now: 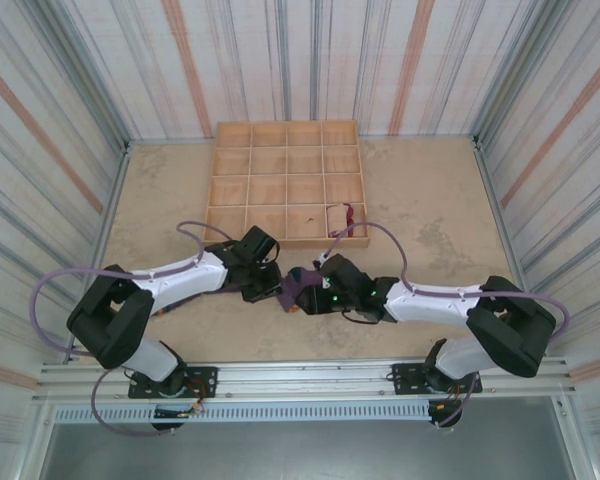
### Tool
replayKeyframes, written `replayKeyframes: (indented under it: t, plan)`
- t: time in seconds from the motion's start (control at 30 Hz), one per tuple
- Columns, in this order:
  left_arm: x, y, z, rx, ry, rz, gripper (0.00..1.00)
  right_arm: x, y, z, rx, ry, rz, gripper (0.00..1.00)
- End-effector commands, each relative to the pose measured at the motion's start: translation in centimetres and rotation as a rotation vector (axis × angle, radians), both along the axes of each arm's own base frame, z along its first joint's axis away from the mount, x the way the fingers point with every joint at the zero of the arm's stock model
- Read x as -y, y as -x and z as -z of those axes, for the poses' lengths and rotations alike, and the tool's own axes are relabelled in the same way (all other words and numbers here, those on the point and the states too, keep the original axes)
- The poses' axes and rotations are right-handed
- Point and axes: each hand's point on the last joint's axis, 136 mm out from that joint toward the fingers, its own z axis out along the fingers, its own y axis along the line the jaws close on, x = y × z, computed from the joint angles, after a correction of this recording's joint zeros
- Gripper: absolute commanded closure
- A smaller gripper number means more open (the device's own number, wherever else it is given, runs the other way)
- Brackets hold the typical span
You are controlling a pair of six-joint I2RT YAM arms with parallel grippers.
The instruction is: Roll the socks
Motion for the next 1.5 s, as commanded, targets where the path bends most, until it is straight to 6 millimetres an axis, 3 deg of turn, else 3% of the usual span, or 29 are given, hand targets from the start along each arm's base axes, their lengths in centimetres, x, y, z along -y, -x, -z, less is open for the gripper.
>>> replayKeyframes:
  t: [0.0,0.2,0.4,0.73,0.87,1.07,1.2,1.33,1.47]
  plan:
    - [-1.6,1.4,0.4,-0.043,-0.045,-0.019,1.0,1.7,-0.3,-0.5,0.195,0.206,-0.029,0.33]
    - [-1.7,1.7,0.7,-0.056,-0.039,-0.023,1.0,-1.7,1.6,-2.1,0.453,0.323,-0.174,0.33]
    - [-1.5,1.7,0.6,-0.057,-0.032,-0.02,1.0,-4.7,2.0,-1.4,0.551,0.396,-0.233,0.35]
    - [-1.5,2.0,0.7,-0.061,-0.021,-0.017,1.0,-5.4,0.7,1.1,0.603,0.501,-0.194,0.43]
    - [-1.4,2.1,0.8,-0.068,-0.012,-0.014,1.0,-5.4,0.4,1.8,0.593,0.517,-0.165,0.54]
    - [-1.4,2.0,0.7,-0.063,0.002,-0.02,1.0,-4.9,0.5,2.9,0.545,0.518,-0.15,0.88]
    - [-1.5,1.7,0.2,-0.046,0.024,-0.024,0.99,-3.9,0.6,3.6,0.49,0.489,-0.131,1.0]
    - [-1.2,1.4,-0.8,-0.025,0.062,-0.012,0.85,-3.3,0.9,3.9,0.404,0.393,-0.119,1.0]
    - [-1.4,1.4,-1.6,0.001,0.07,-0.004,0.61,-3.2,0.9,4.0,0.237,0.166,-0.109,1.0]
